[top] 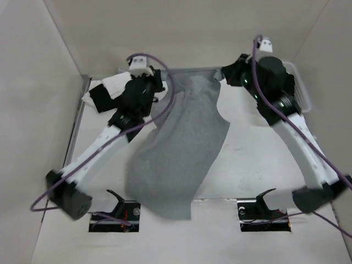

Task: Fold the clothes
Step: Flatten the tank top out

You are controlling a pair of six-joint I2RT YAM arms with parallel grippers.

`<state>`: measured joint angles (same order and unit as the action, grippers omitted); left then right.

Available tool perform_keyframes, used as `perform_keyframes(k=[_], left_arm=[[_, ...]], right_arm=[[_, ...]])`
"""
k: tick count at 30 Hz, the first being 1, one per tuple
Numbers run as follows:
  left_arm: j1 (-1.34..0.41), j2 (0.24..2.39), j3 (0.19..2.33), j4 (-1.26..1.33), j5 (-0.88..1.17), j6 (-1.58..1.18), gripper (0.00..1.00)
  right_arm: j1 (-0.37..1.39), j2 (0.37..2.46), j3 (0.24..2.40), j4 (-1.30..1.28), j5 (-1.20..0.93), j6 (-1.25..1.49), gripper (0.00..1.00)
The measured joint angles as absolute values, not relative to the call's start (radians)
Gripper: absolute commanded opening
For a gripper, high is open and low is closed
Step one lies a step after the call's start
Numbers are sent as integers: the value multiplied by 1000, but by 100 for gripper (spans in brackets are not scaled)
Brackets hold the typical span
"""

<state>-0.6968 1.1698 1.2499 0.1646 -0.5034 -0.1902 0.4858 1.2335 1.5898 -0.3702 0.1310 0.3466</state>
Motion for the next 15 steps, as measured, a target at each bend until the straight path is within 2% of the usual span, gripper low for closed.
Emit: perform_keyframes(k=[2, 3, 4, 5, 7, 9, 13, 15], left_arm=[[-547, 1407, 1315, 133, -403, -282, 18], [-505, 1506, 1372, 99, -387, -303, 20], [-475, 1599, 1425, 81, -368, -320, 30], [-429, 1754, 1550, 7, -347, -348, 39], [-396, 1866, 1634, -43, -328, -372, 43], [-388, 1877, 1624, -97, -323, -398, 44], [-408, 1734, 1446, -34, -309, -461, 46], [-416, 1626, 1312, 28, -302, -501, 47]], right_arm=[[372, 1435, 1650, -341, 15, 402, 14], [329, 1548, 1698, -331, -26, 430, 17], [290, 1660, 1781, -355, -47, 455, 31], [240, 1825, 1918, -362, -67, 483, 41], [192, 1960, 1998, -355, -77, 522, 42], [166, 1974, 1940, -380, -79, 538, 42], [203, 1823, 1626, -276, -75, 561, 40], [252, 1709, 1447, -201, -69, 578, 33]])
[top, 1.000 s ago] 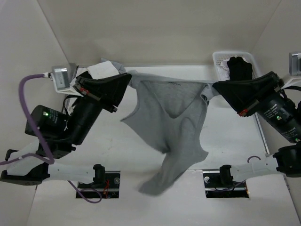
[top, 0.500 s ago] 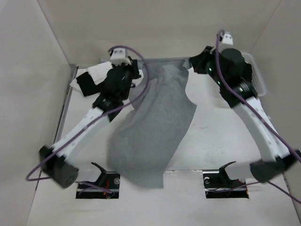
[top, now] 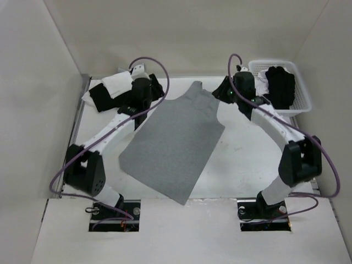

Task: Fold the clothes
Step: Flatten the tank top out

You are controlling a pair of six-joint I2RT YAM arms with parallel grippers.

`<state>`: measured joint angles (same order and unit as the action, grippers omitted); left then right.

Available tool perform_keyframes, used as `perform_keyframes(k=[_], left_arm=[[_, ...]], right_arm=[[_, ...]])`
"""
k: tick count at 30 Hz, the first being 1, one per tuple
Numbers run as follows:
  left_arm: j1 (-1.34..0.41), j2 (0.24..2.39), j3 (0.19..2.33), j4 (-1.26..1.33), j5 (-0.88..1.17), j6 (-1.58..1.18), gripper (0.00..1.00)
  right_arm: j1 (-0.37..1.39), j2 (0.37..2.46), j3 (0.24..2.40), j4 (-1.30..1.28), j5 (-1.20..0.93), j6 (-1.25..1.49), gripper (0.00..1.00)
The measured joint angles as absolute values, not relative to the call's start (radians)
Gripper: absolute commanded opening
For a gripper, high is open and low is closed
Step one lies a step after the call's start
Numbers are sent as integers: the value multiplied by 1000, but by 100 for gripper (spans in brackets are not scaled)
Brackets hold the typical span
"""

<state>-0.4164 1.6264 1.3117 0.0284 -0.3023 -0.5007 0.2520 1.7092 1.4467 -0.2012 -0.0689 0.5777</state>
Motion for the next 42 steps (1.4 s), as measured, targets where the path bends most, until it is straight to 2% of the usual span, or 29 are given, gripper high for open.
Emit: perform_keyframes(k=[3, 6, 7, 9, 12, 17, 18, 20, 22, 24, 25, 28, 33, 37, 38, 41, 42], left_arm=[[-417, 1440, 1077, 107, -305, -566, 47], [-398, 1283, 848, 146, -316, -630, 46], [-392, 1254, 804, 139, -320, -645, 45], [-369, 1182, 684, 125, -324, -690, 45], [-338, 1077, 553, 74, -325, -728, 46], [-294, 841, 411, -75, -327, -778, 52], [-286, 798, 393, -101, -328, -787, 53], [-268, 737, 361, -136, -329, -804, 53], [-249, 684, 324, -165, -326, -820, 54], [-232, 649, 291, -195, -316, -832, 55], [-226, 640, 279, -207, -310, -838, 55], [-216, 629, 257, -230, -291, -845, 55], [-216, 629, 250, -239, -252, -846, 55], [-216, 630, 250, -241, -232, -846, 54], [-218, 630, 250, -242, -230, -846, 54], [-220, 628, 250, -247, -227, -846, 54], [-222, 625, 250, -249, -227, -846, 54]], right_arm=[[355, 1525, 1205, -105, -47, 595, 11], [482, 1343, 979, -14, -8, 613, 9], [531, 1283, 899, 10, 8, 624, 10], [588, 1211, 779, 47, 41, 646, 27], [617, 1160, 598, 60, 110, 684, 42], [583, 1218, 450, 26, 167, 736, 49], [577, 1241, 449, 29, 170, 741, 49], [559, 1299, 459, 74, 169, 752, 40], [540, 1366, 490, 115, 160, 759, 36], [511, 1435, 534, 149, 147, 763, 26], [494, 1464, 555, 158, 141, 764, 13], [422, 1579, 649, 178, 102, 771, 0], [266, 1754, 859, 178, 46, 780, 1], [191, 1800, 1020, 141, 41, 780, 3], [181, 1800, 1047, 134, 40, 778, 6], [160, 1796, 1111, 126, 27, 762, 29], [156, 1788, 1111, 120, 23, 751, 33]])
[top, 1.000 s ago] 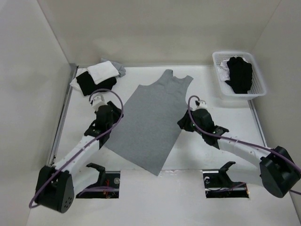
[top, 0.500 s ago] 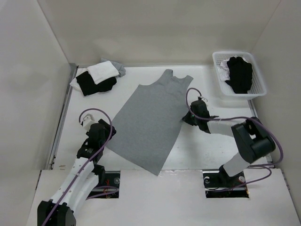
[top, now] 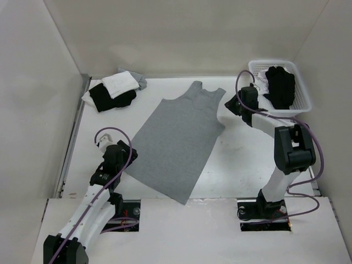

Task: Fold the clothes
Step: Flatten the tank top out

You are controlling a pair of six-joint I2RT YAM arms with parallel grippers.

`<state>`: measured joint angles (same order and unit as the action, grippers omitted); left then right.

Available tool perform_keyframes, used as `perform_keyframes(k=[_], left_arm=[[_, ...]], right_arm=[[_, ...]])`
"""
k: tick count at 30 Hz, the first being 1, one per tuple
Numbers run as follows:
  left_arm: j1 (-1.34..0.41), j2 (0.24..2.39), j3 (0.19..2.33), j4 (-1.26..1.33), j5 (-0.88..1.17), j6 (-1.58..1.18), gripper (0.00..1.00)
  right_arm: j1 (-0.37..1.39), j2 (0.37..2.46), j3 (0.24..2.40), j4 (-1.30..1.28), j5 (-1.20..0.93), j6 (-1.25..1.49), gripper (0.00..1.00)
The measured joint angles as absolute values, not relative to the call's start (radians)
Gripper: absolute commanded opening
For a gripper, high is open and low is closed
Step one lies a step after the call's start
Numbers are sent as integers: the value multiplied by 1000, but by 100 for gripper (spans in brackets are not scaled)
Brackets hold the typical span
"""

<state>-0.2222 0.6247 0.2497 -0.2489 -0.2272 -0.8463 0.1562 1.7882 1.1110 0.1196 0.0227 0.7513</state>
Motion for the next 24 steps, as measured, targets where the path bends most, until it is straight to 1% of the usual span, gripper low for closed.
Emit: perform_keyframes(k=[2, 5, 9, 12, 13, 14, 16, 17, 21, 24], left_arm=[[-223, 617, 250, -252, -227, -849, 54], [-230, 612, 250, -251, -226, -859, 54], [-273, 614, 250, -248, -226, -867, 54], [-310, 626, 255, -233, -226, -868, 54], [-319, 629, 257, -226, -225, -868, 54], [-329, 631, 260, -220, -225, -868, 54], [-342, 630, 264, -208, -223, -868, 54], [-346, 629, 265, -202, -223, -868, 54], [-347, 628, 265, -193, -220, -855, 55], [-343, 631, 265, -188, -215, -844, 55]], right_arm=[[161, 1756, 1069, 115, 19, 733, 37], [188, 1668, 913, 120, 16, 725, 42], [237, 1616, 755, 92, 11, 726, 43], [291, 1604, 736, 89, 16, 736, 42], [313, 1608, 738, 89, 15, 739, 38], [332, 1618, 742, 91, 12, 743, 31], [364, 1653, 768, 95, -2, 757, 9], [375, 1674, 783, 96, -9, 766, 4], [368, 1726, 848, 81, -29, 796, 0], [305, 1755, 940, 26, -51, 803, 0]])
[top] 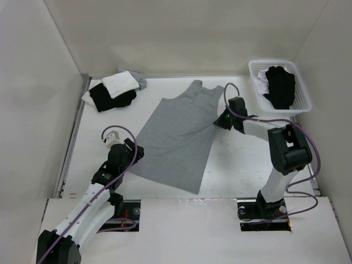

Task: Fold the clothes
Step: Flatten the tank top out

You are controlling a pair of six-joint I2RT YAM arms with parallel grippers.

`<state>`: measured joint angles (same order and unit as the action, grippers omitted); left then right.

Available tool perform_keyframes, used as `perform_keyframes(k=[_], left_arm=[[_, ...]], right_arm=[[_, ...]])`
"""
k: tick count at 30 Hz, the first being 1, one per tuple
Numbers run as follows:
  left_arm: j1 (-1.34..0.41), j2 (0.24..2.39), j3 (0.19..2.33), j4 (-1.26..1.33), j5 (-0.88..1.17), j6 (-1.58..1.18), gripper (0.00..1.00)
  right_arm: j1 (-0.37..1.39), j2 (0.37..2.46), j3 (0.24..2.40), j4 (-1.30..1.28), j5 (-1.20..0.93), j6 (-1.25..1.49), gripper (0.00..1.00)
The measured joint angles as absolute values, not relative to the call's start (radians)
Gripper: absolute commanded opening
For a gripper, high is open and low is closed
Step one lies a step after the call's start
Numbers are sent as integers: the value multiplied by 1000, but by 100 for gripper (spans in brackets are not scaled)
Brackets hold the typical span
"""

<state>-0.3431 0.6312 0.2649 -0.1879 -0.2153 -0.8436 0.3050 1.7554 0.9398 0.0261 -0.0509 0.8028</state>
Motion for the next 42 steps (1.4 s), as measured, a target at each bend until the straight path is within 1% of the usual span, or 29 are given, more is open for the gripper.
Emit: perform_keyframes(k=[2, 3, 6, 7, 8, 11, 14, 17, 20, 24, 25, 26, 27, 28, 29, 30, 31, 33, 34, 36, 38, 39, 40, 42], left_arm=[[-339, 646, 265, -180, -212, -836, 55], [-335, 658, 265, -173, -210, -833, 55], [-331, 698, 265, -161, -205, -821, 55], [-328, 710, 265, -160, -204, -817, 55], [-327, 721, 266, -160, -204, -813, 55], [-331, 767, 269, -153, -202, -806, 54], [-384, 851, 271, -119, -197, -805, 54], [-505, 950, 287, -71, -180, -810, 54], [-639, 1034, 314, -10, -169, -816, 55], [-761, 1153, 365, 77, -165, -837, 55], [-778, 1184, 375, 101, -166, -843, 51], [-790, 1213, 381, 123, -166, -850, 44], [-801, 1244, 386, 145, -165, -858, 34], [-809, 1274, 391, 166, -166, -866, 20], [-812, 1299, 398, 184, -165, -877, 8], [-812, 1317, 405, 192, -163, -886, 2], [-810, 1323, 408, 191, -159, -892, 1], [-800, 1303, 414, 152, -144, -904, 2], [-795, 1272, 422, 107, -138, -910, 5], [-783, 1169, 455, -26, -129, -916, 16], [-766, 1035, 519, -177, -125, -917, 22], [-755, 980, 554, -236, -125, -915, 28], [-735, 926, 597, -297, -126, -908, 38], [-681, 843, 663, -376, -137, -891, 54]], right_arm=[[241, 1802, 1056, -1, -65, 802, 1], [208, 1832, 1124, -5, -67, 800, 6], [128, 1900, 1286, 3, -67, 793, 35], [109, 1909, 1315, 8, -64, 791, 40], [91, 1912, 1331, 12, -63, 786, 43], [73, 1886, 1298, 28, -60, 776, 43], [90, 1796, 1140, 64, -41, 764, 39], [131, 1670, 949, 84, -12, 762, 35], [187, 1563, 824, 98, 9, 762, 35], [280, 1474, 743, 136, 30, 763, 36], [303, 1460, 730, 143, 34, 763, 36], [323, 1450, 720, 151, 38, 764, 36], [345, 1443, 709, 162, 42, 764, 36], [362, 1440, 700, 172, 45, 764, 36], [377, 1439, 689, 184, 46, 764, 36], [387, 1439, 681, 190, 47, 765, 36], [397, 1439, 671, 195, 48, 767, 36], [414, 1439, 658, 196, 51, 768, 38], [421, 1439, 653, 195, 53, 769, 38], [438, 1435, 645, 196, 54, 769, 40], [451, 1428, 638, 196, 53, 770, 42], [456, 1427, 637, 196, 53, 772, 42], [460, 1427, 636, 196, 53, 772, 43], [466, 1427, 636, 197, 53, 772, 44]])
